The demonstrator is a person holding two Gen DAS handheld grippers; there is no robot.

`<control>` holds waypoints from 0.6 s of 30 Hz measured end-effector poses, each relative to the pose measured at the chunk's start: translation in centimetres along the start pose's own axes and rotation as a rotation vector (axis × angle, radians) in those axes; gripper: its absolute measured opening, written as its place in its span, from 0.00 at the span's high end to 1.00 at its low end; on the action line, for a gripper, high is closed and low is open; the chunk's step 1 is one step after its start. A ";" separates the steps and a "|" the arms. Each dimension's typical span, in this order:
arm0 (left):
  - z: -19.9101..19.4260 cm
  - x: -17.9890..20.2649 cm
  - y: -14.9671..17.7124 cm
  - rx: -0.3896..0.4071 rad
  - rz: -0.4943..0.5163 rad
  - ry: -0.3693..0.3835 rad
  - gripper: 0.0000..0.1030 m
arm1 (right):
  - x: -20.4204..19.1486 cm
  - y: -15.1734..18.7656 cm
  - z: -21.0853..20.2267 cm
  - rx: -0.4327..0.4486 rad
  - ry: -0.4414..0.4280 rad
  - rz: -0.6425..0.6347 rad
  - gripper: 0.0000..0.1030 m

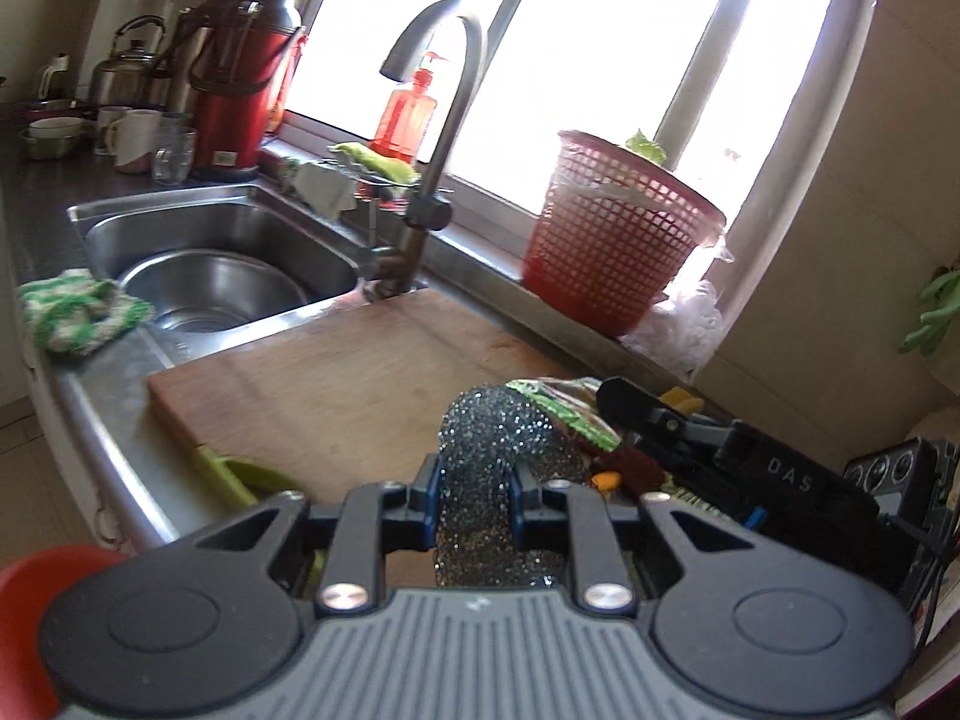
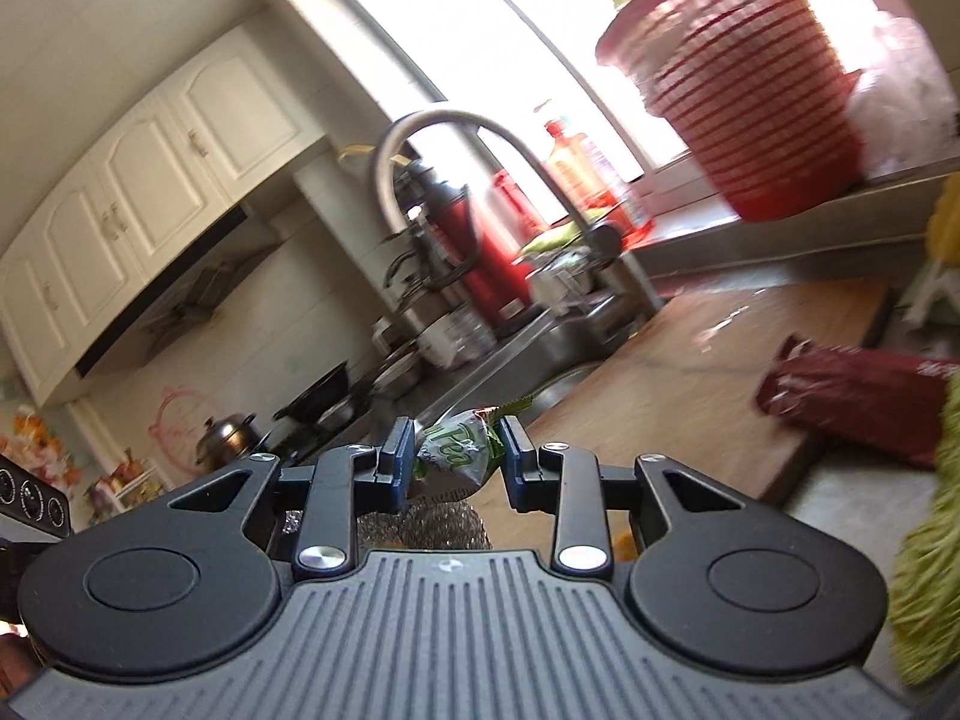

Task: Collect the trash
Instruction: 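Carry scrubber and packet over the red bin and open both tools to drop them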

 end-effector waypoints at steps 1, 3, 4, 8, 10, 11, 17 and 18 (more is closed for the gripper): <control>-0.4 -0.7 0.2 -0.002 -0.002 -0.014 0.82 | -0.5 0.4 0.4 -0.013 -0.009 -0.005 0.64; -1.2 -2.4 0.5 -0.008 -0.010 -0.047 0.82 | -1.4 1.1 1.5 -0.043 -0.030 -0.011 0.65; -1.5 -3.2 0.7 -0.011 -0.015 -0.063 0.82 | -1.9 1.5 1.9 -0.058 -0.039 -0.017 0.65; -2.9 -6.6 1.6 -0.021 -0.028 -0.126 0.82 | -3.9 3.5 3.6 -0.114 -0.062 -0.034 0.65; -3.5 -8.2 2.3 -0.027 -0.035 -0.157 0.81 | -4.8 4.5 4.3 -0.135 -0.062 -0.047 0.65; -3.7 -8.9 2.7 -0.032 -0.041 -0.173 0.81 | -5.4 5.0 4.5 -0.145 -0.063 -0.052 0.65; -4.5 -13.5 5.0 -0.064 -0.069 -0.268 0.81 | -7.9 7.8 7.1 -0.183 -0.066 -0.063 0.66; -4.5 -14.2 5.3 -0.068 -0.075 -0.280 0.81 | -8.0 8.0 7.8 -0.197 -0.068 -0.063 0.66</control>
Point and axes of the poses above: each gripper's, at about its wrist camera, not at the fingertips, and z roughly the way its jaws point, x to its right, y to its underside, the point moved 4 cm from there along z, roughly the way its jaws point, and after that the axes turned 15 degrees about -y, right-handed, at the moved point
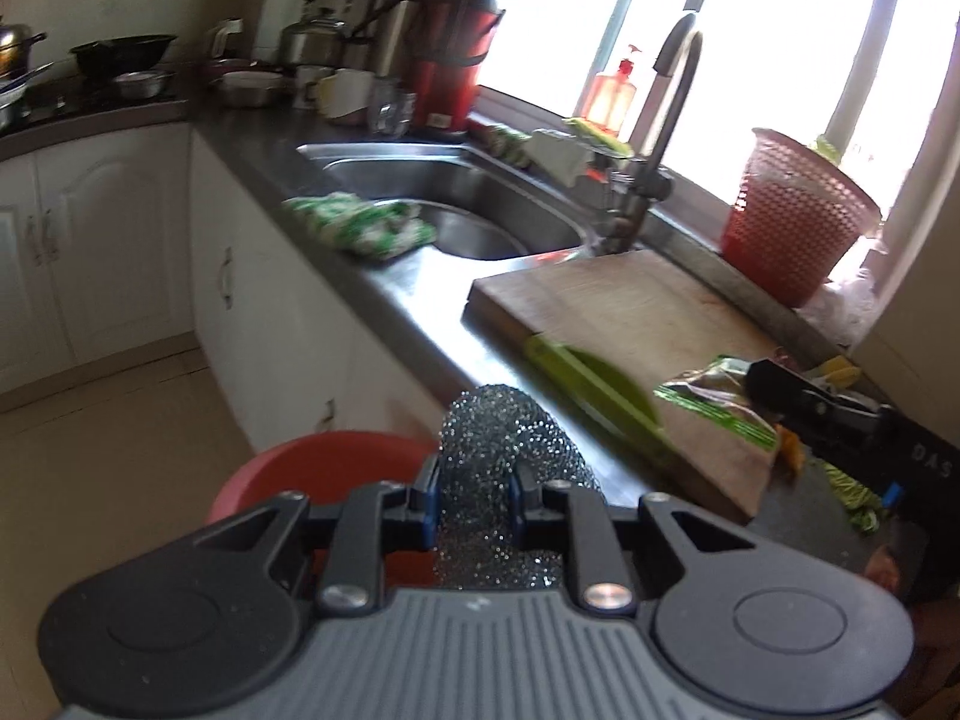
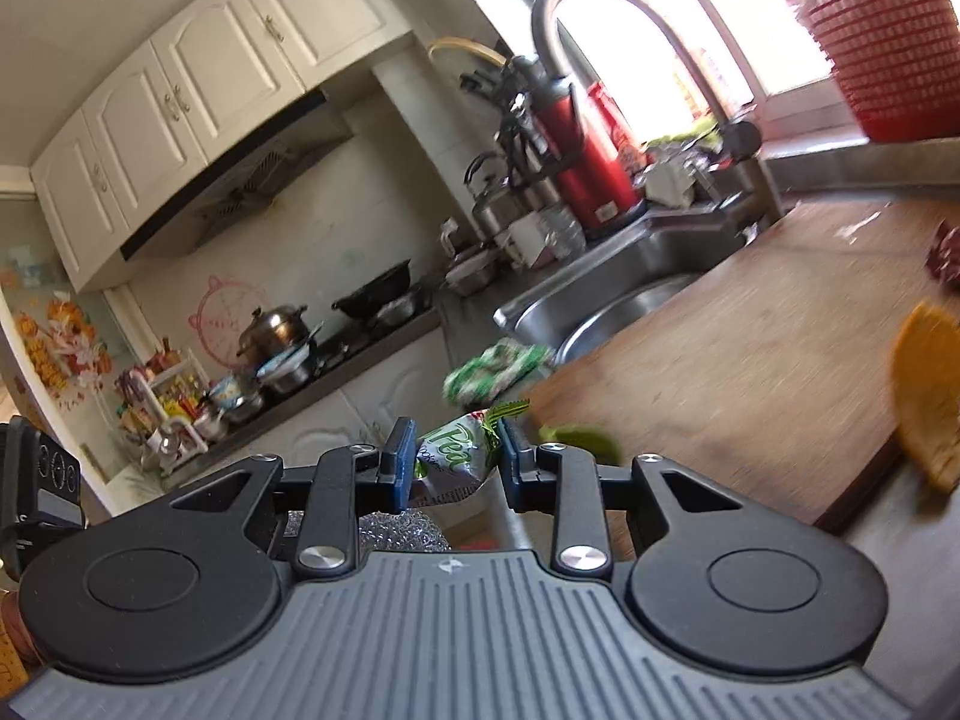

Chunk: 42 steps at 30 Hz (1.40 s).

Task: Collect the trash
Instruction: 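Carry scrubber and packet over the red bin and open both tools to drop them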

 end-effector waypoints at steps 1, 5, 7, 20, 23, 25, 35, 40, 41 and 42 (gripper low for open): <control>0.2 -0.6 0.2 -0.001 -0.003 -0.010 0.81 | -0.4 0.3 0.8 -0.018 0.000 -0.005 0.66; 1.2 -2.6 0.8 0.000 -0.013 -0.037 0.81 | -1.5 1.0 4.1 -0.106 0.013 -0.070 0.66; 2.0 -3.4 1.1 0.000 -0.014 -0.048 0.81 | -2.4 1.7 5.5 -0.152 0.015 -0.099 0.66; 7.6 -6.1 2.4 -0.046 -0.001 -0.080 0.81 | -2.9 5.0 11.7 -0.380 0.123 -0.182 0.66; 8.6 -6.2 2.6 -0.056 0.013 -0.089 0.81 | -2.3 5.0 12.3 -0.414 0.150 -0.183 0.66; 9.3 -6.3 2.8 -0.065 0.032 -0.098 0.81 | -2.3 5.2 12.7 -0.435 0.166 -0.193 0.66; 12.1 -5.6 3.9 -0.131 0.090 -0.108 0.80 | -2.4 5.6 14.0 -0.514 0.205 -0.217 0.66; 13.1 -5.3 4.1 -0.162 0.113 -0.114 0.74 | -2.1 6.1 13.8 -0.528 0.204 -0.200 0.61; 13.2 -5.3 4.1 -0.167 0.116 -0.116 0.73 | -2.0 6.0 13.8 -0.527 0.206 -0.201 0.60; 13.3 -5.2 4.1 -0.172 0.119 -0.119 0.68 | -2.2 6.3 13.0 -0.523 0.207 -0.200 0.59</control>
Point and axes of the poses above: each gripper's, at about its wrist camera, not at the fingertips, and z roughly the way its jaws point, x to its right, y to its underside, the point moved 4 cm from there along z, roughly the way its jaws point, and after that the axes turned 15 degrees about -y, right-handed, at the moved point
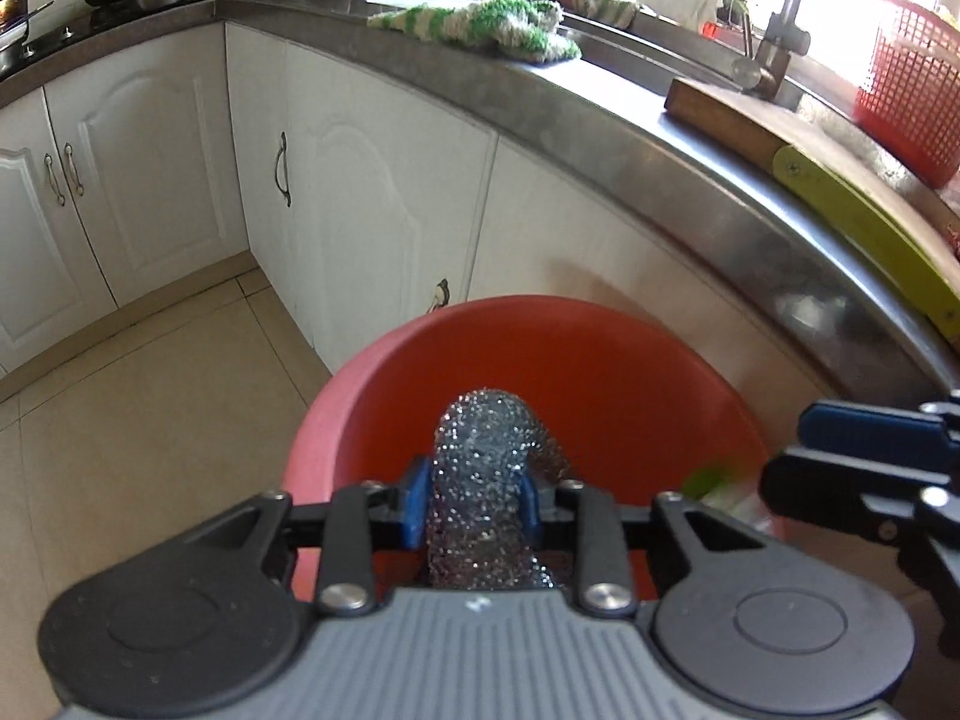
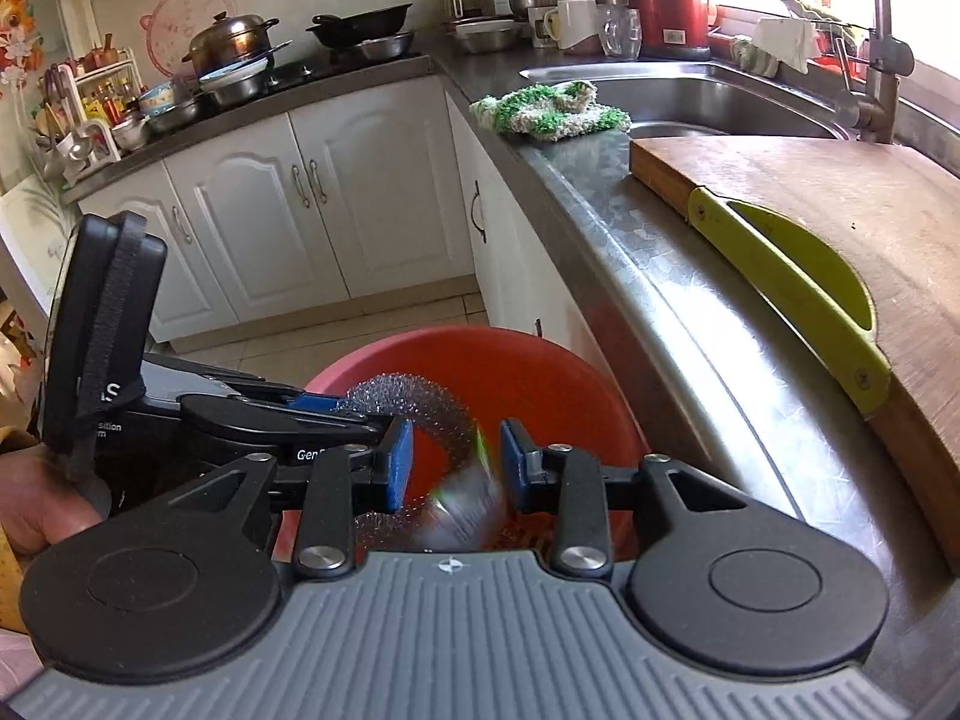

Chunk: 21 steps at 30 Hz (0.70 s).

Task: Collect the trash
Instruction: 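Carry scrubber and packet over the red bin and open both tools to drop them, then move both open tools back to the trash heap on the counter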

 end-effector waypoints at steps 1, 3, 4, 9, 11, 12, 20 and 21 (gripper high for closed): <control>0.1 0.0 -0.1 -0.007 0.006 -0.005 0.57 | 0.0 0.1 0.0 0.007 -0.001 0.006 0.57; 0.0 0.1 -0.2 -0.003 0.015 -0.013 0.47 | 0.1 0.2 -0.5 0.023 -0.005 0.017 0.53; -0.2 0.1 -0.4 0.006 0.022 -0.013 0.44 | 0.1 0.1 -0.8 0.032 -0.007 0.019 0.50; -1.1 0.2 -1.4 0.033 0.048 -0.027 0.30 | -0.2 0.0 -2.4 0.084 -0.009 0.012 0.38; -1.5 0.5 -1.8 0.042 0.057 -0.034 0.27 | -0.3 -0.1 -3.2 0.112 -0.004 0.009 0.26; -1.7 0.5 -2.1 0.047 0.063 -0.035 0.26 | -0.4 -0.2 -3.6 0.126 0.001 0.005 0.21; -3.7 1.8 -3.7 0.091 0.088 -0.039 0.19 | -0.3 -0.2 -6.6 0.213 0.033 0.016 0.10; -3.9 1.9 -3.7 0.097 0.090 -0.040 0.18 | -0.2 -0.2 -6.9 0.220 0.037 0.020 0.07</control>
Point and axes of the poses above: each gripper's, at about its wrist camera, not at the fingertips, and z roughly the way its jaws point, x to its right, y to its underside, the point moved 4 cm from there along z, roughly the way its jaws point, and after that the axes turned 15 degrees about -y, right-handed, at the moved point
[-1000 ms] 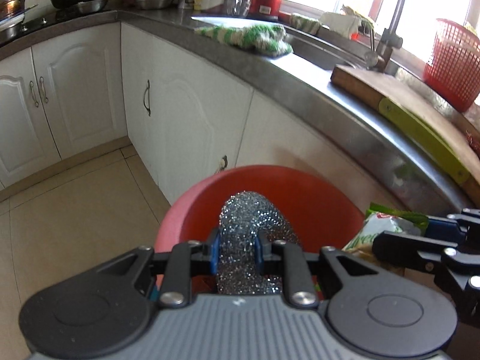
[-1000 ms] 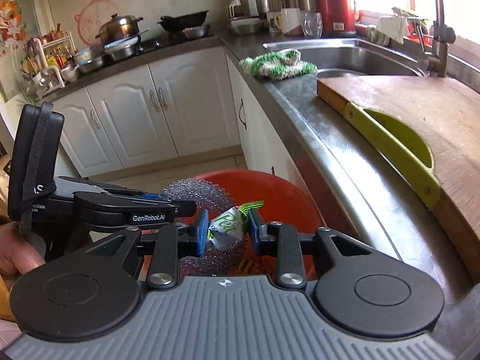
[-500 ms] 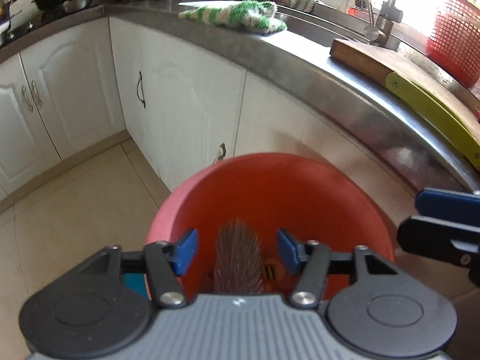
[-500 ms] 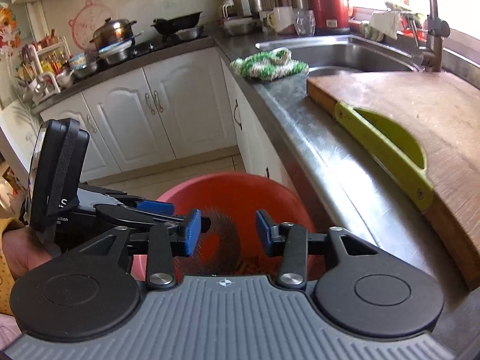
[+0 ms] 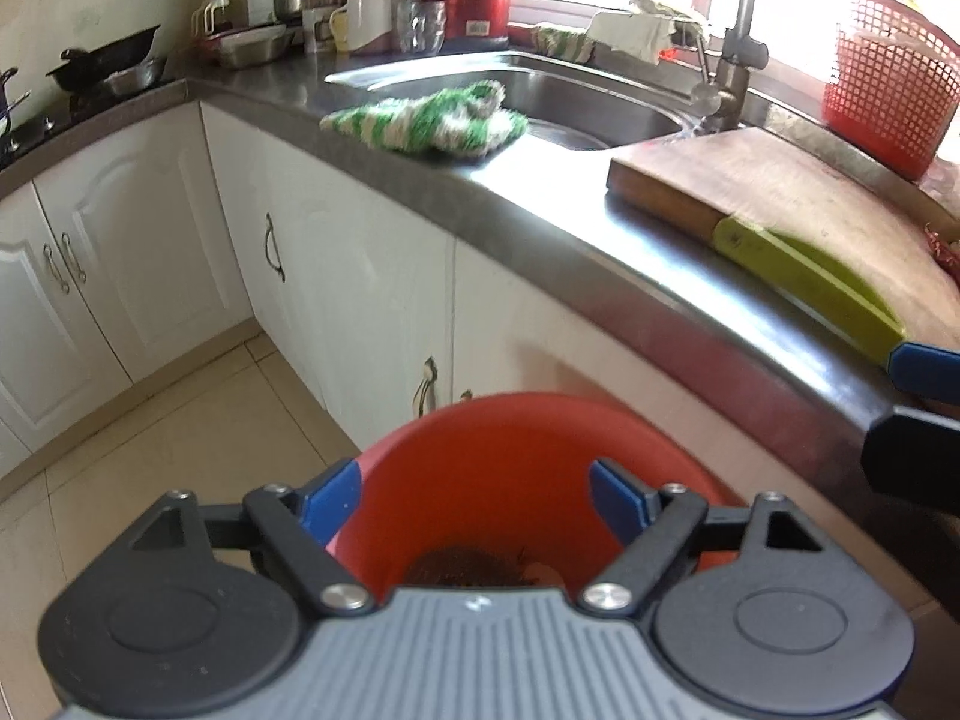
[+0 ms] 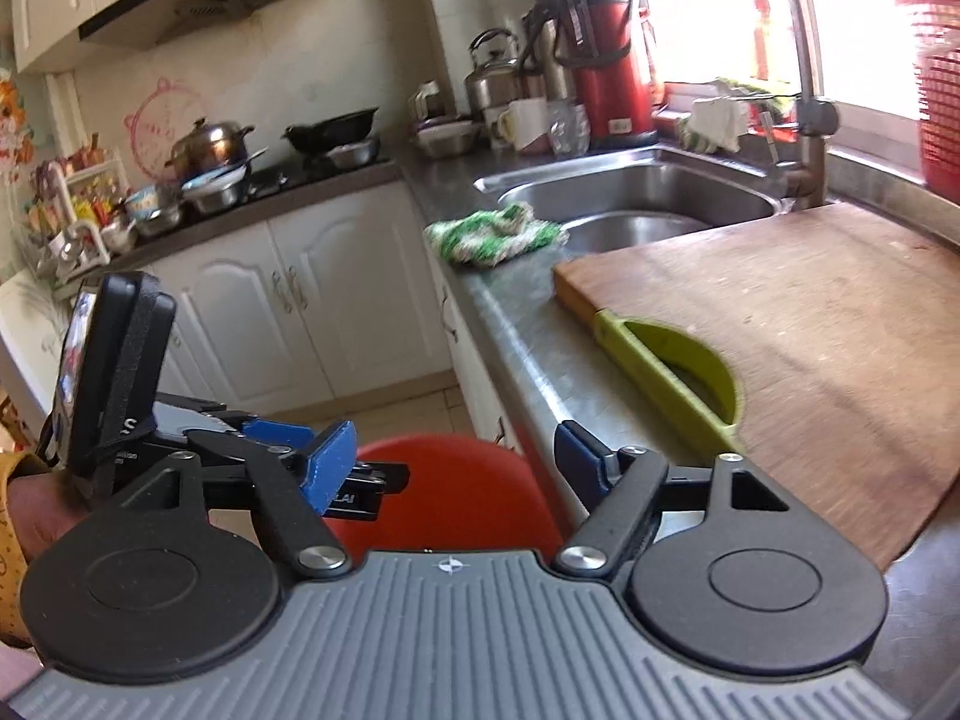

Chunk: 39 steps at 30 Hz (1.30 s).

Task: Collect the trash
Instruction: 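Move both open tools back to the trash heap on the counter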

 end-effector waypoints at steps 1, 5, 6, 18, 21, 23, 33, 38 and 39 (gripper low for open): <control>-0.3 0.2 -0.2 0.006 0.004 0.000 0.17 | 0.1 0.0 -0.4 0.009 0.008 0.003 0.05; -1.1 0.9 -0.9 0.020 0.015 0.005 0.12 | 1.3 -0.1 -1.8 0.040 0.045 0.029 0.02; -1.3 1.1 -1.0 0.024 0.016 0.009 0.10 | 1.6 0.0 -2.0 0.047 0.053 0.036 0.02; -3.5 2.6 -2.1 0.047 0.013 0.036 0.08 | 3.9 1.1 -6.8 0.154 0.169 0.114 0.02; -4.0 3.2 -2.4 0.053 0.017 0.043 0.08 | 4.6 1.6 -8.4 0.190 0.214 0.140 0.01; -4.5 3.7 -2.6 0.058 0.022 0.049 0.08 | 5.2 2.0 -9.6 0.215 0.247 0.157 0.01; -8.0 7.6 -4.8 0.133 0.075 0.111 0.08 | 9.1 3.5 -17.6 0.369 0.465 0.232 0.01; -9.7 10.4 -5.2 0.160 0.121 0.155 0.08 | 11.6 5.3 -22.3 0.428 0.582 0.294 0.01; -10.1 11.0 -5.3 0.165 0.129 0.165 0.08 | 12.0 5.7 -23.1 0.437 0.609 0.301 0.01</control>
Point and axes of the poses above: each gripper's, at about its wrist camera, not at the fingertips, and z roughly the way its jaws point, x to its right, y to its underside, the point moved 4 cm from there along z, roughly the way its jaws point, and after that the axes turned 15 degrees about -y, right-handed, at the moved point
